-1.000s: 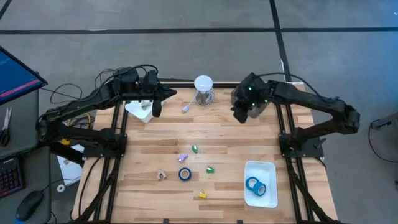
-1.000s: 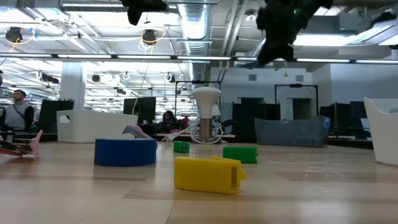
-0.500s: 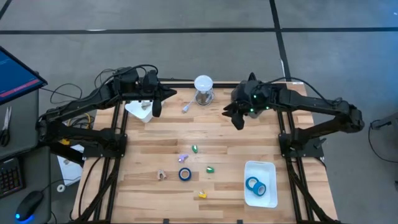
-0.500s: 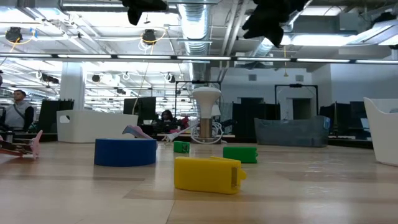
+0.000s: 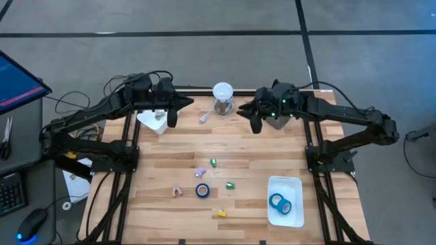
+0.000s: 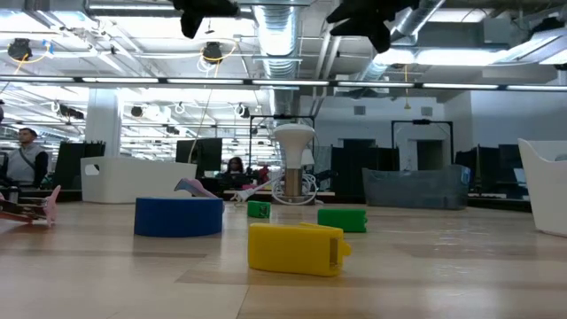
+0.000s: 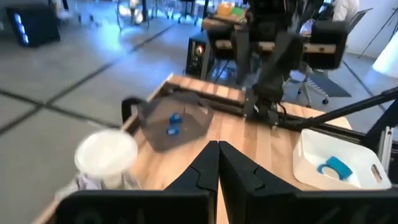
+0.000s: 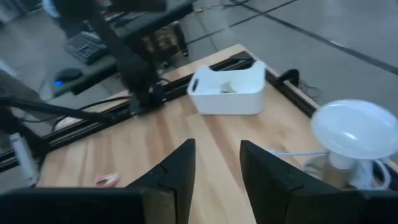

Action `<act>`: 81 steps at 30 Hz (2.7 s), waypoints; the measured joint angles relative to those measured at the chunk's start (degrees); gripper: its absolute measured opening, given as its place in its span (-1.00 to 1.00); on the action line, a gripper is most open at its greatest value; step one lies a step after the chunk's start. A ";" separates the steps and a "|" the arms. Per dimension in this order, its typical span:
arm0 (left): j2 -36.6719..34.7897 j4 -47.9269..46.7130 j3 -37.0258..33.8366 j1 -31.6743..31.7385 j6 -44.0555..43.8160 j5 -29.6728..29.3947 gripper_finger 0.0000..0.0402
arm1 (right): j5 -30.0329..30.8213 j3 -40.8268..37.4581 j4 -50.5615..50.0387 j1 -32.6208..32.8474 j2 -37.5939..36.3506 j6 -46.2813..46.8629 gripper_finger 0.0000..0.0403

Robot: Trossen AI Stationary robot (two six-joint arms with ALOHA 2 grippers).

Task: Pick and place Stapler, Stapler remover, tape
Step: Put the purple staple remover into the top white bin

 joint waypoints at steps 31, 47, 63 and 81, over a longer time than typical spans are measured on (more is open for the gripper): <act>23.42 -17.46 12.44 -24.32 -17.23 -17.91 -0.99 | 0.71 0.02 -12.86 -6.87 -16.87 -8.13 -0.41; 36.27 -24.38 12.44 -29.06 -33.67 -12.31 -0.99 | 0.70 0.00 -23.93 -11.40 -23.00 -9.83 -0.41; 42.73 -27.02 12.46 -28.94 -33.72 -5.99 -0.50 | 0.70 0.00 -26.38 -11.72 -22.49 -12.50 -0.41; 43.37 -26.24 8.02 -29.11 -31.79 -5.39 -0.12 | 0.70 0.00 -26.14 -11.69 -22.49 -12.63 -0.41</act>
